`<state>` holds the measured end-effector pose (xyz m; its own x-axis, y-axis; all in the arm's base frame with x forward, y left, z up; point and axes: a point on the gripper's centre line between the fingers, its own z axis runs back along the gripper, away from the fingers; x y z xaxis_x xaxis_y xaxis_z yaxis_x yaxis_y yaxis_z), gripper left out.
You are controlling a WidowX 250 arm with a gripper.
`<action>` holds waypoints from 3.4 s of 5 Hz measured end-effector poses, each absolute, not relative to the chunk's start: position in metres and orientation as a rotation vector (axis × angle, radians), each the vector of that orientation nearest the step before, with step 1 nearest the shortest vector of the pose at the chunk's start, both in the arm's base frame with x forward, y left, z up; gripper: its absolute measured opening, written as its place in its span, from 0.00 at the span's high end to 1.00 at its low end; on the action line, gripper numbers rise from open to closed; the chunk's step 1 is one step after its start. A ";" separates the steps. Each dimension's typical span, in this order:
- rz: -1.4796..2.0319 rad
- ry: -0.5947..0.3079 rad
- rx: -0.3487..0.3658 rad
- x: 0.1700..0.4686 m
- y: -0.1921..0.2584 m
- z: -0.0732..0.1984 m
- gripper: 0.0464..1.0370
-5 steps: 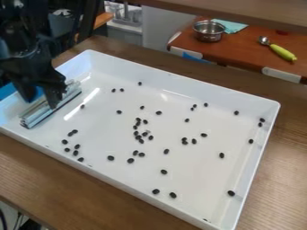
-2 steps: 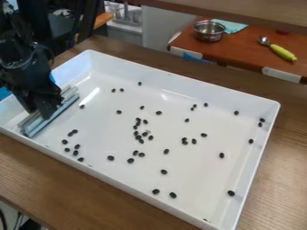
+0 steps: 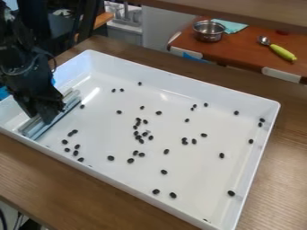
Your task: Sweep into pile
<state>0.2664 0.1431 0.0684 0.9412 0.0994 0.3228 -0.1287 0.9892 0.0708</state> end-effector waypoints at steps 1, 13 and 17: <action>0.106 -0.348 0.103 0.268 0.125 0.068 0.70; 0.056 -0.363 -0.105 0.247 -0.088 0.094 0.70; 0.179 -0.478 -0.226 0.283 0.079 0.161 0.70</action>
